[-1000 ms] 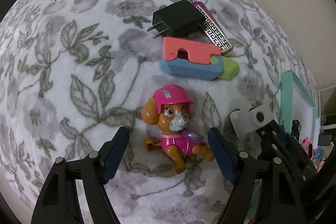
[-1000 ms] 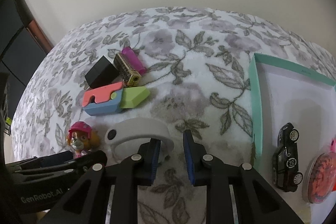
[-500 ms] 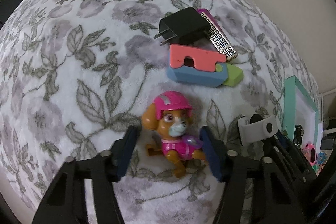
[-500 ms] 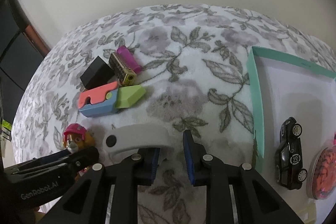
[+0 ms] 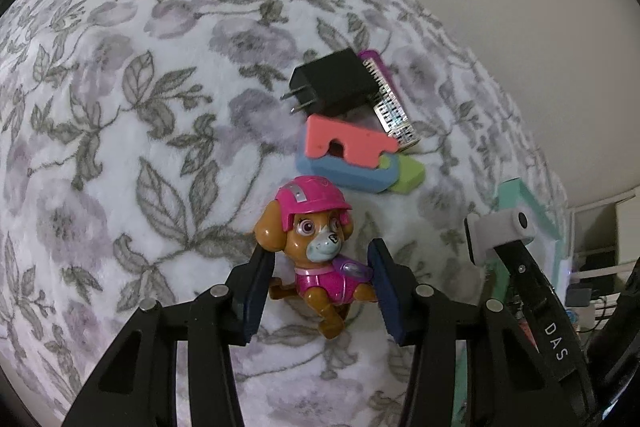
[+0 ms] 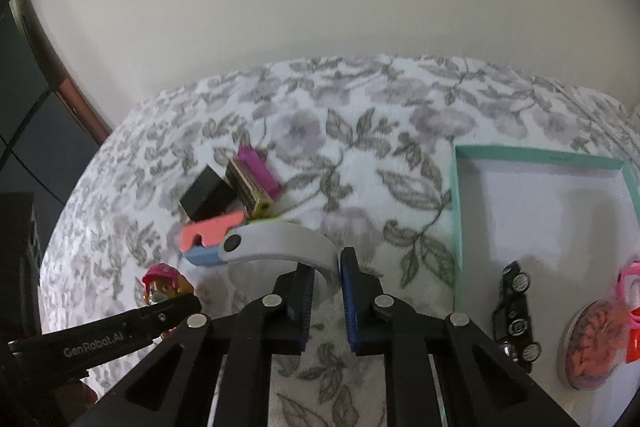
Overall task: Organize rigid objects
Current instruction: 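Grasp the pink-helmet puppy figure with the left gripper while the right lifts the white toy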
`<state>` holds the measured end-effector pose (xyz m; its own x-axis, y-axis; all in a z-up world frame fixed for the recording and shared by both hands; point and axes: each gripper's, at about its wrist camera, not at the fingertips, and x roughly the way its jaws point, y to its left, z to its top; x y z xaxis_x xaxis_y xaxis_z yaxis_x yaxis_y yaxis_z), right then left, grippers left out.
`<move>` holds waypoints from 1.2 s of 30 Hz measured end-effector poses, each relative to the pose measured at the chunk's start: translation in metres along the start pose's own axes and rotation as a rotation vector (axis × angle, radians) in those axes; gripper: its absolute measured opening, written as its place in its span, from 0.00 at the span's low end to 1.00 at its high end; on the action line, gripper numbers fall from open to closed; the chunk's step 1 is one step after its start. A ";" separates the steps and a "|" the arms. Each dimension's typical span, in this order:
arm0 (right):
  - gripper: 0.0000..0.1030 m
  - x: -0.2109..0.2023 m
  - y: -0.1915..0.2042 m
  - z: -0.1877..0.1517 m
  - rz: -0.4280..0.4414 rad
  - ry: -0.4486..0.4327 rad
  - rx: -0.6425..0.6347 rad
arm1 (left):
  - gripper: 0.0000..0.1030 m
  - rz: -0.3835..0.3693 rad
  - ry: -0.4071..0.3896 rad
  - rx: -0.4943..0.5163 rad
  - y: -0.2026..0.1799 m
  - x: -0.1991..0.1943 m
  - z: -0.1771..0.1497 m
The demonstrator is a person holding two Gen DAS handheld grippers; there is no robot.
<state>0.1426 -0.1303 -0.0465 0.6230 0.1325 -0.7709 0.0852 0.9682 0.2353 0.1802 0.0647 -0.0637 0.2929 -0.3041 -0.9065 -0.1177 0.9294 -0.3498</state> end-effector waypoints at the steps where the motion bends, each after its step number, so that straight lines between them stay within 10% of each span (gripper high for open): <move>1: 0.14 -0.003 -0.001 0.002 0.002 -0.008 0.002 | 0.48 -0.007 -0.006 -0.001 -0.001 -0.003 0.000; 21: 0.13 -0.111 -0.054 0.040 0.052 -0.243 0.150 | 0.48 -0.176 -0.177 0.125 -0.059 -0.076 -0.003; 36: 0.13 -0.169 -0.149 0.035 -0.040 -0.304 0.334 | 0.48 -0.218 -0.120 0.364 -0.141 -0.057 -0.052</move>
<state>0.0521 -0.3040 0.0697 0.8097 -0.0202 -0.5865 0.3291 0.8431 0.4254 0.1307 -0.0605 0.0247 0.3841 -0.4951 -0.7793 0.2950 0.8656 -0.4046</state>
